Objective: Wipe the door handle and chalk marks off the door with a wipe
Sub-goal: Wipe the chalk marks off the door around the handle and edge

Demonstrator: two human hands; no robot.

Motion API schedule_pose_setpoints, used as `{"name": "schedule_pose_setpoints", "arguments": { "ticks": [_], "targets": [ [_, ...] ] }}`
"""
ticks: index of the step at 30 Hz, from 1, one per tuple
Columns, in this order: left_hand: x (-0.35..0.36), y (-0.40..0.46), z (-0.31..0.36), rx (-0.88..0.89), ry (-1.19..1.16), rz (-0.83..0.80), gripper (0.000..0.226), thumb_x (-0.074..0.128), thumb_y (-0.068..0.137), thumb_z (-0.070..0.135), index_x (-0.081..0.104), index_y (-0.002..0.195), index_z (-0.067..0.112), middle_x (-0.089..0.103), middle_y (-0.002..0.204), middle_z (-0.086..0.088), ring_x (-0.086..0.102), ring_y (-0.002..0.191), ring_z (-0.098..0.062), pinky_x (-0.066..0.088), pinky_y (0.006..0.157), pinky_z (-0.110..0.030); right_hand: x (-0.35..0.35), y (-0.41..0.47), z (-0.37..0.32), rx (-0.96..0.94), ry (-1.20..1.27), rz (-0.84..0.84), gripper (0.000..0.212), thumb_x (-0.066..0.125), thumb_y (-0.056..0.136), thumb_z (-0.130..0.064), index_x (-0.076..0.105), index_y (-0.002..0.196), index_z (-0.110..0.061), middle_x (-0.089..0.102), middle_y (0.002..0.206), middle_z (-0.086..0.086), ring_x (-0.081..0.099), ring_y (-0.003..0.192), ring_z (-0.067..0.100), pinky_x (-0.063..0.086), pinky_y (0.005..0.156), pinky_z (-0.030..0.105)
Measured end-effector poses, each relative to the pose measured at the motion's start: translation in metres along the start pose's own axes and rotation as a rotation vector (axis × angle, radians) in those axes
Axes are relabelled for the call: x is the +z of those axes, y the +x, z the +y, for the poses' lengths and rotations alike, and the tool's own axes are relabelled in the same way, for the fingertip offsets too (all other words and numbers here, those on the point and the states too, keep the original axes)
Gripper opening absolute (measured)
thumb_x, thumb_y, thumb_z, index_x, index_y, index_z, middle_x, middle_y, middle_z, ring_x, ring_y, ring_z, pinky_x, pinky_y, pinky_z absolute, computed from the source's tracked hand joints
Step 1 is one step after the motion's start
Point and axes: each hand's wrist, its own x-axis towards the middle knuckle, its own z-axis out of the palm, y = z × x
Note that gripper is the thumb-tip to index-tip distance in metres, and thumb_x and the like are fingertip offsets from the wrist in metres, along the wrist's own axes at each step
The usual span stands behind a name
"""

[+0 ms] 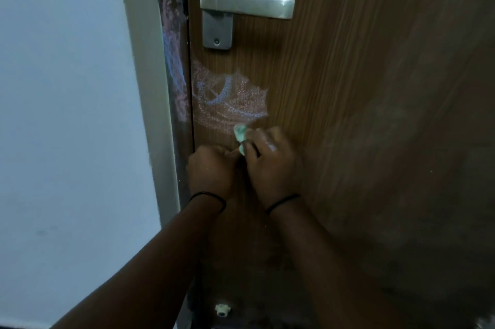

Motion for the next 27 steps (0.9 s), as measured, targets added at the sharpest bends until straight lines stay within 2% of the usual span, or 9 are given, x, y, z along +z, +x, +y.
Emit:
{"name": "schedule_pose_setpoints", "arguments": {
  "ticks": [2,4,6,8,11,16,21,23,27],
  "targets": [
    [-0.003,-0.003,0.001,-0.024,-0.031,-0.012,0.045,0.073,0.077,0.046,0.066,0.052,0.01,0.06,0.047,-0.005,0.056,0.044,-0.019,0.042,0.046,-0.03,-0.004,0.005,0.009,-0.022,-0.008,-0.048,0.017,0.063,0.089,-0.024,0.071,0.1,-0.015,0.065,0.097,0.008,0.062,0.081,0.024,0.052,0.067,0.036],
    [-0.006,-0.003,0.003,-0.064,-0.095,-0.036,0.047,0.075,0.075,0.048,0.067,0.054,0.008,0.064,0.052,-0.008,0.062,0.052,-0.024,0.05,0.054,-0.033,-0.015,0.022,0.021,0.127,0.023,0.032,0.025,0.061,0.089,-0.028,0.069,0.105,-0.01,0.063,0.106,0.014,0.062,0.088,0.028,0.052,0.073,0.038],
    [-0.009,-0.003,0.005,-0.096,-0.103,-0.053,0.048,0.075,0.075,0.049,0.068,0.056,0.006,0.065,0.054,-0.009,0.063,0.054,-0.025,0.051,0.056,-0.032,-0.021,0.035,0.018,0.162,-0.002,0.093,0.028,0.059,0.089,-0.03,0.066,0.108,-0.011,0.061,0.107,0.012,0.06,0.084,0.023,0.052,0.068,0.032],
    [-0.009,-0.003,0.008,-0.118,-0.099,-0.069,0.048,0.075,0.076,0.049,0.069,0.057,0.005,0.067,0.057,-0.011,0.064,0.056,-0.026,0.051,0.056,-0.032,-0.022,0.031,0.004,-0.03,-0.088,-0.041,0.022,0.06,0.087,-0.026,0.064,0.107,-0.017,0.06,0.101,0.008,0.058,0.074,0.019,0.042,0.057,0.024],
    [-0.011,-0.004,0.009,-0.167,-0.12,-0.084,0.044,0.077,0.076,0.046,0.069,0.059,0.006,0.067,0.06,-0.009,0.063,0.056,-0.023,0.05,0.056,-0.03,-0.029,0.024,0.008,-0.217,-0.109,-0.286,0.024,0.061,0.089,-0.023,0.065,0.111,-0.015,0.06,0.098,0.008,0.061,0.076,0.024,0.045,0.058,0.029],
    [-0.016,-0.004,0.006,-0.22,-0.164,-0.095,0.041,0.076,0.078,0.043,0.07,0.063,0.005,0.068,0.061,-0.009,0.066,0.062,-0.022,0.055,0.063,-0.033,-0.047,0.062,0.024,-0.013,-0.098,0.019,0.031,0.061,0.088,-0.029,0.061,0.115,-0.013,0.06,0.103,0.008,0.057,0.078,0.02,0.046,0.062,0.027],
    [-0.019,-0.003,0.008,-0.215,-0.146,-0.089,0.039,0.077,0.077,0.042,0.069,0.057,0.01,0.064,0.054,-0.004,0.061,0.054,-0.017,0.043,0.05,-0.023,-0.032,0.033,-0.005,-0.304,-0.163,-0.305,0.021,0.065,0.085,-0.02,0.066,0.105,-0.016,0.06,0.089,0.005,0.059,0.071,0.022,0.035,0.056,0.022],
    [-0.024,0.001,0.007,-0.215,-0.152,-0.082,0.037,0.077,0.077,0.041,0.069,0.057,0.012,0.063,0.053,0.0,0.06,0.053,-0.013,0.038,0.049,-0.02,-0.039,0.045,0.004,-0.253,-0.141,-0.227,0.018,0.065,0.084,-0.02,0.065,0.102,-0.015,0.059,0.089,0.006,0.058,0.072,0.023,0.042,0.057,0.026],
    [-0.031,0.005,0.005,-0.221,-0.157,-0.078,0.036,0.076,0.078,0.041,0.07,0.061,0.01,0.067,0.058,-0.003,0.062,0.058,-0.015,0.044,0.054,-0.023,-0.042,0.078,0.006,-0.007,-0.093,0.003,0.03,0.06,0.088,-0.027,0.063,0.114,-0.011,0.06,0.104,0.011,0.058,0.083,0.024,0.05,0.066,0.033]
  ]
}}
